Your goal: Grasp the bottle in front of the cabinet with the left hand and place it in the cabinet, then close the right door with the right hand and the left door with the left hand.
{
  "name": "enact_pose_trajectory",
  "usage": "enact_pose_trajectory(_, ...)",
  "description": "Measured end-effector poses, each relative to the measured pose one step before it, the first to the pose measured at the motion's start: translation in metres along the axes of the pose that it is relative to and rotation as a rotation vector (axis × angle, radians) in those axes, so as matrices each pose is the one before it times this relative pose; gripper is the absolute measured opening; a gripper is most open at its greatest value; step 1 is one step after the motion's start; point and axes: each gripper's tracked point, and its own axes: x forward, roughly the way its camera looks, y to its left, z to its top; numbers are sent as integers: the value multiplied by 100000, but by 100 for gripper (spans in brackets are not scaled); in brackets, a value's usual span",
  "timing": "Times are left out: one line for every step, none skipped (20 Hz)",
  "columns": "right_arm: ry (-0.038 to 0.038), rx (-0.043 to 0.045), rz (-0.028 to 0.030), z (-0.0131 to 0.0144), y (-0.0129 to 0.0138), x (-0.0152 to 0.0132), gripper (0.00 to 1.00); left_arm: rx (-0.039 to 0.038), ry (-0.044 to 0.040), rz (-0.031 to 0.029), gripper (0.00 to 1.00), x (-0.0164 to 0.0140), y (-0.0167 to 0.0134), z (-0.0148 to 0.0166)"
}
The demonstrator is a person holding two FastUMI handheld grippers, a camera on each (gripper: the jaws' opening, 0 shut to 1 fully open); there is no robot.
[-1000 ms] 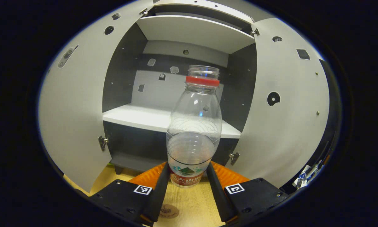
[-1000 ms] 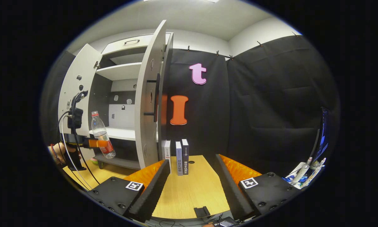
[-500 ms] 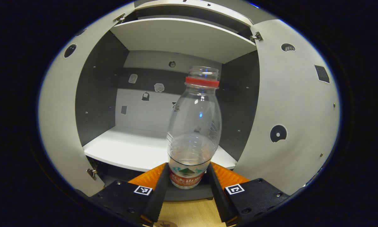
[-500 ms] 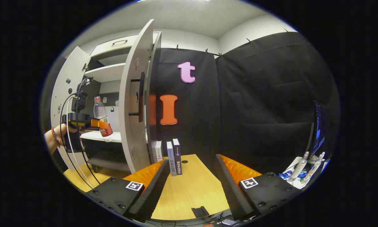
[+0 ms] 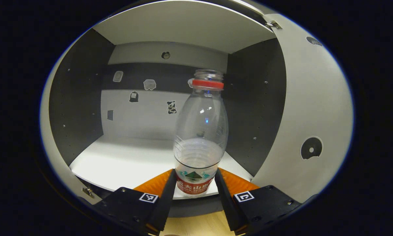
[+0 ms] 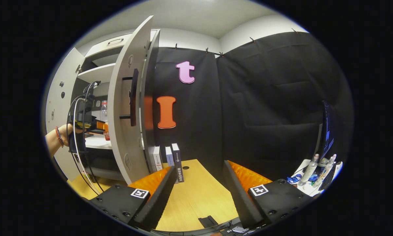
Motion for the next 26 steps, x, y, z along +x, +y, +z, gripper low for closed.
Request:
enact_pose_trajectory(325, -126, -215, -103, 100, 98, 96, 455, 105, -152, 70, 613, -12, 118)
enact_pose_trajectory(375, -91, -22, -63, 144, 215, 96, 794, 44, 116, 71, 464, 77, 54)
enact_pose_trajectory(358, -53, 66, -90, 181, 102, 96, 1208, 86, 201, 72, 428, 55, 60)
enact_pose_trajectory(388, -80, 17, -93, 173, 142, 96, 1156, 643, 366, 72, 290, 61, 16)
enact_pose_trajectory(198, -4, -50, -49, 33, 110, 96, 495, 616, -66, 72, 342, -111, 112)
enact_pose_trajectory(81, -6, -115, -41, -17, 4, 96, 113, 757, -351, 72, 323, -59, 24)
enact_pose_trajectory(71, -34, -144, -79, 68, -10, 96, 229, 242, 20, 72, 389, 79, 44)
enact_pose_trajectory(101, -34, -55, 3, 24, -13, 96, 338, 341, 277, 73, 232, 145, 71)
enact_pose_trajectory(85, 19, -117, -3, -28, -20, 96, 289, -48, 452, 73, 199, 18, 0)
enact_pose_trajectory(139, 26, -170, -78, -58, 89, 96, -159, -101, 225, 74, 20, 15, -5)
enact_pose_trajectory(67, 19, -161, -21, -11, 55, 96, -565, -117, -200, 74, -3, -91, -17)
enact_pose_trajectory(187, -56, -122, -46, -71, 117, 96, -980, 355, -217, 75, -41, -60, -224)
enact_pose_trajectory(279, -155, -15, -46, -34, 24, 96, -1206, 346, 275, 77, -125, 86, -174)
enact_pose_trajectory(67, -153, 207, 21, 0, 116, 100, -1547, 163, 57, 78, -132, 14, -156)
enact_pose_trajectory(-47, -243, 270, 15, 63, 59, 100, -1648, 6, 137, 84, -90, -145, -227)
enact_pose_trajectory(-160, -257, 307, 176, -13, -21, 100, -1458, -125, 181, 87, -454, 44, -42)
enact_pose_trajectory(-226, -284, 370, 194, 7, -73, 96, -1222, -270, 414, 93, -547, 395, -50)
enact_pose_trajectory(-227, -292, 396, 123, 15, 70, 96, -1102, -758, 610, 94, -493, 208, 97)
enact_pose_trajectory(-250, -290, 474, 110, 68, -70, 96, -769, -1056, 676, 95, -656, -51, 109)
enact_pose_trajectory(-246, -319, 627, 110, -28, -46, 100, -351, -953, 651, 95, -891, 31, 120)
enact_pose_trajectory(-207, -339, 795, 165, 107, -95, 100, 461, -811, 238, 95, -1035, 164, 115)
enact_pose_trajectory(-81, -417, 799, 118, 25, 2, 96, 1506, -1021, 500, 95, -1143, 337, 250)
enact_pose_trajectory(-208, -548, 968, 77, 25, -41, 96, 1870, -1355, 1087, 95, -1202, 345, 270)
enact_pose_trajectory(-430, -759, 816, 269, 58, -37, 96, 1346, -1790, 1186, 95, -1346, 200, 428)
enact_pose_trajectory(-631, -920, 800, 340, -21, 29, 96, 376, -1469, 406, 95, -1682, 54, 322)
enact_pose_trajectory(-379, -971, 934, 261, 36, 110, 96, -497, -1563, 78, 95, -1686, 184, 372)
